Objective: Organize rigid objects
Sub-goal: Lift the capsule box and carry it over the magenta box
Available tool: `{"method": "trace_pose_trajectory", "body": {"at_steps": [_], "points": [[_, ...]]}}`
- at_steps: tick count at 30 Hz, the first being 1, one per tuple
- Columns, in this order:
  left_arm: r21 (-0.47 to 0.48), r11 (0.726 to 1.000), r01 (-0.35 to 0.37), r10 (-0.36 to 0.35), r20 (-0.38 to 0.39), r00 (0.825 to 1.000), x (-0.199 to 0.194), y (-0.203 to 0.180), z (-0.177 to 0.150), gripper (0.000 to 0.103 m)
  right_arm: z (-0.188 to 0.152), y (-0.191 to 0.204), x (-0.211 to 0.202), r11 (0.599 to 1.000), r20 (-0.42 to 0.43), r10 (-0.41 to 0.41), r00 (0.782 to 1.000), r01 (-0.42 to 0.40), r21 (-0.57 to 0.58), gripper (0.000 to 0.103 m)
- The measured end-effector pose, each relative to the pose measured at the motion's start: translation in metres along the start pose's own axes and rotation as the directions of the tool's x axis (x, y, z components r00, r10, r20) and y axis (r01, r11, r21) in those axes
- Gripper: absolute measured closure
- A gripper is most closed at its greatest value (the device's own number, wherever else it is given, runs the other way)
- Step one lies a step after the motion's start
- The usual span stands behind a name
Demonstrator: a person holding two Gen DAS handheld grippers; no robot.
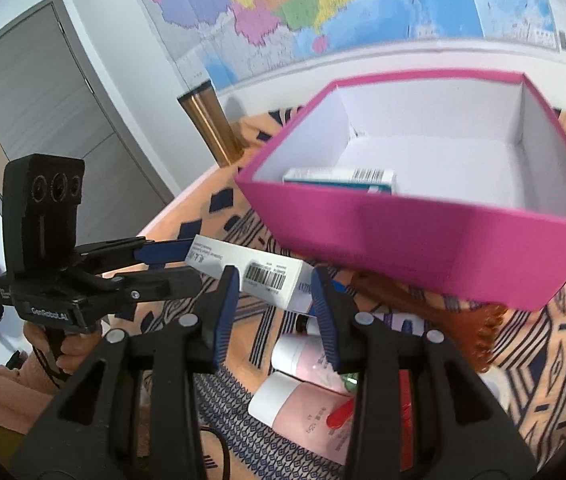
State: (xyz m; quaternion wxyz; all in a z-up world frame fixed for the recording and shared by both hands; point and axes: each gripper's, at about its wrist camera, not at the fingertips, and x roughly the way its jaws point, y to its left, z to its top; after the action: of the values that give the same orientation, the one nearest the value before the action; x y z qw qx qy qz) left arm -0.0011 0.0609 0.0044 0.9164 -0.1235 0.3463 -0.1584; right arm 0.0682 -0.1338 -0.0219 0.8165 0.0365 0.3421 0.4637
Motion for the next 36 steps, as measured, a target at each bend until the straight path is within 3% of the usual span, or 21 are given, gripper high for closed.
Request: {"method": "trace_pose_trajectory", "body": {"at_steps": [18, 36], "points": [[0.050, 0.999, -0.005, 0.000, 0.080, 0.997, -0.008, -0.018, 0.042, 0.038, 0.036, -0.003, -0.029, 1.000, 0.098, -0.016, 0.995, 0.018, -0.018, 0.062], [0.070, 0.996, -0.062, 0.057, 0.078, 0.995, 0.006, -0.016, 0.068, 0.038, 0.066, -0.014, -0.029, 1.000, 0.135, -0.002, 0.991, 0.003, -0.002, 0.062]]}}
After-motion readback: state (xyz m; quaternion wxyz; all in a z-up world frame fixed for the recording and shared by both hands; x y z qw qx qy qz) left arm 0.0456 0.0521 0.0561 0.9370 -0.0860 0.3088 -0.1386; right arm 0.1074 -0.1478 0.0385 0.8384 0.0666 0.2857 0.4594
